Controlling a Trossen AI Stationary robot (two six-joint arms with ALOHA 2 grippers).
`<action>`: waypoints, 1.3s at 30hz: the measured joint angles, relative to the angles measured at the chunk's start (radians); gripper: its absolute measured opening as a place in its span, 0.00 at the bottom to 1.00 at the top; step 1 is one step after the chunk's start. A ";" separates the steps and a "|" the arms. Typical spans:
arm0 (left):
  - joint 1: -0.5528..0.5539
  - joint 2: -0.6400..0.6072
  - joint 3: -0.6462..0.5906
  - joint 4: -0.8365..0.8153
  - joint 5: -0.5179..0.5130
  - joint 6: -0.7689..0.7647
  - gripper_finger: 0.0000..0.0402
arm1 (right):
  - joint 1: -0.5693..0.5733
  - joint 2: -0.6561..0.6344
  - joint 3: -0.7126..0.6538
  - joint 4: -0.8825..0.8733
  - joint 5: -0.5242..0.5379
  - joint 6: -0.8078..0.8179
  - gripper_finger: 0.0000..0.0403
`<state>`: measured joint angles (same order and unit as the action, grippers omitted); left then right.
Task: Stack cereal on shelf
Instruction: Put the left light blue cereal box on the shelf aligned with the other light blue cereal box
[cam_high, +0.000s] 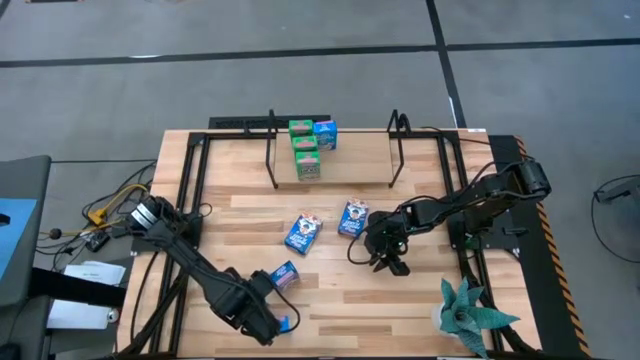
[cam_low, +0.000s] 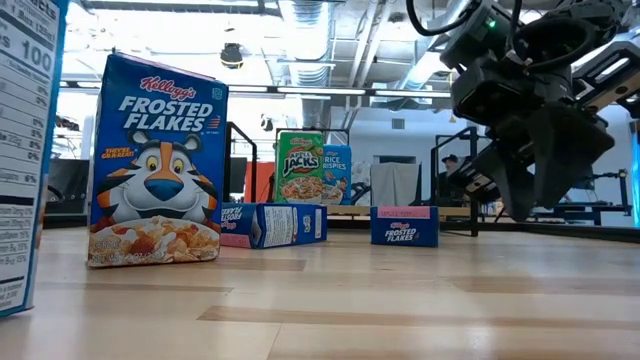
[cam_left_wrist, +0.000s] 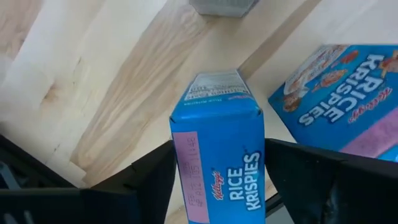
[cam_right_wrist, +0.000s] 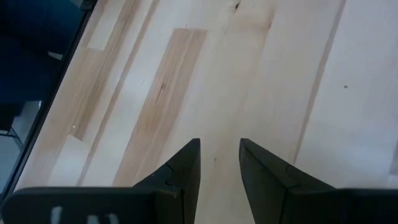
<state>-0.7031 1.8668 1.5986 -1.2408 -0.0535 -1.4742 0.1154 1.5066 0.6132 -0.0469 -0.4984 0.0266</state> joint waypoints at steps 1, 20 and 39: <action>0.001 0.000 0.000 -0.001 -0.004 0.000 0.56 | 0.000 0.000 0.000 -0.003 0.000 -0.001 0.34; 0.032 0.001 0.000 -0.003 0.042 0.025 0.40 | 0.000 0.000 0.000 -0.005 -0.001 -0.013 0.34; 0.123 -0.025 0.000 -0.086 0.105 0.217 0.36 | -0.013 0.000 0.000 -0.031 -0.013 -0.036 0.34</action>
<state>-0.5802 1.8418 1.5990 -1.3265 0.0518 -1.2573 0.1028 1.5066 0.6132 -0.0776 -0.5110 -0.0090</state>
